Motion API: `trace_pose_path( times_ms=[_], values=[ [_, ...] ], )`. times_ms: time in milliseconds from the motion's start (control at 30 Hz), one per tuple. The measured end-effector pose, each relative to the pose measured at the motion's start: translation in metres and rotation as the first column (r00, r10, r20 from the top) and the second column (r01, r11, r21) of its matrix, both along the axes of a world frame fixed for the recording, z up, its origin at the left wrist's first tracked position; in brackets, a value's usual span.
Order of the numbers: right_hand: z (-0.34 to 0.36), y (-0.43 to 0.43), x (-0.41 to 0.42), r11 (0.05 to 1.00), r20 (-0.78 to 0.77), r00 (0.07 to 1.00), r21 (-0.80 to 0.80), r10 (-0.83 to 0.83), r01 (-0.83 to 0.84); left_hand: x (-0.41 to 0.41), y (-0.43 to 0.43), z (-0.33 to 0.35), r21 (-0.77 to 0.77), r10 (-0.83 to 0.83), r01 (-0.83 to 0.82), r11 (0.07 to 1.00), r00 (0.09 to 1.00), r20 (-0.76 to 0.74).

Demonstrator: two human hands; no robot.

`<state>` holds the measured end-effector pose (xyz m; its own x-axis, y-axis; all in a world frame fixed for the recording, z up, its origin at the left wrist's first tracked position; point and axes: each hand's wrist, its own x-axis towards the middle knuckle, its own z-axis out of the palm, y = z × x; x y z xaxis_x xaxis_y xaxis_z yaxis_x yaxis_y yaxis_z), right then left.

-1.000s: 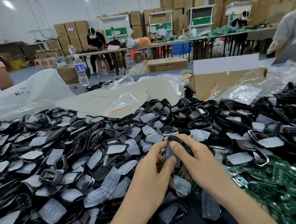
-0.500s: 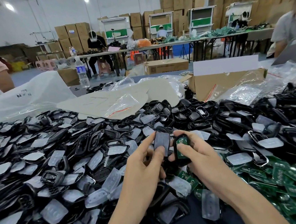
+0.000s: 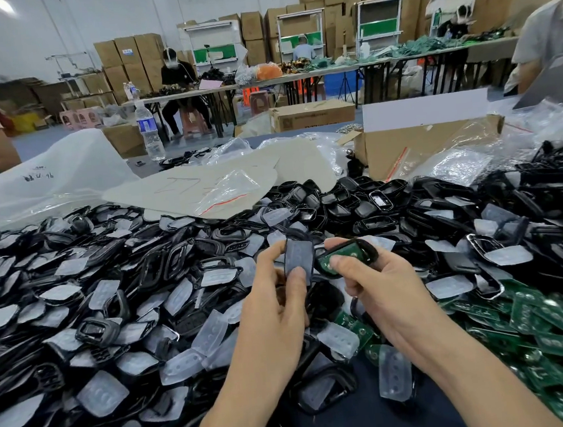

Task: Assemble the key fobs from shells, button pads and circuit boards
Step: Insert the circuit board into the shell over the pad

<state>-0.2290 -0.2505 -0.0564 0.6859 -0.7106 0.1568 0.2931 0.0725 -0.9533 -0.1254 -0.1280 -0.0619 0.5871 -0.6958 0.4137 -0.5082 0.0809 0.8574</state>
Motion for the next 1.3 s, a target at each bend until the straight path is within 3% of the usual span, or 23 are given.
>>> trace_pose_path(
  times_ms=[200, 567, 833, 1300],
  values=[
    [0.001, 0.0, -0.002, 0.999, -0.112, 0.993, -0.03, -0.042, 0.039, -0.004, -0.001, 0.001, 0.028, 0.001, -0.003, 1.0, 0.998, 0.067],
    [0.006, 0.008, -0.008, 0.982, -0.325, 0.946, -0.178, -0.005, -0.056, 0.0, -0.001, -0.004, 0.01, 0.106, -0.109, 0.994, 0.983, 0.15],
    [0.015, 0.017, -0.01, 0.958, -0.312, 0.95, -0.274, 0.0, -0.09, 0.001, 0.001, -0.007, 0.048, 0.14, -0.154, 0.987, 0.964, 0.226],
    [0.022, 0.021, -0.014, 0.962, -0.328, 0.945, -0.262, -0.009, -0.082, -0.001, 0.0, -0.007, 0.062, 0.192, -0.22, 0.973, 0.934, 0.3]
  ],
)
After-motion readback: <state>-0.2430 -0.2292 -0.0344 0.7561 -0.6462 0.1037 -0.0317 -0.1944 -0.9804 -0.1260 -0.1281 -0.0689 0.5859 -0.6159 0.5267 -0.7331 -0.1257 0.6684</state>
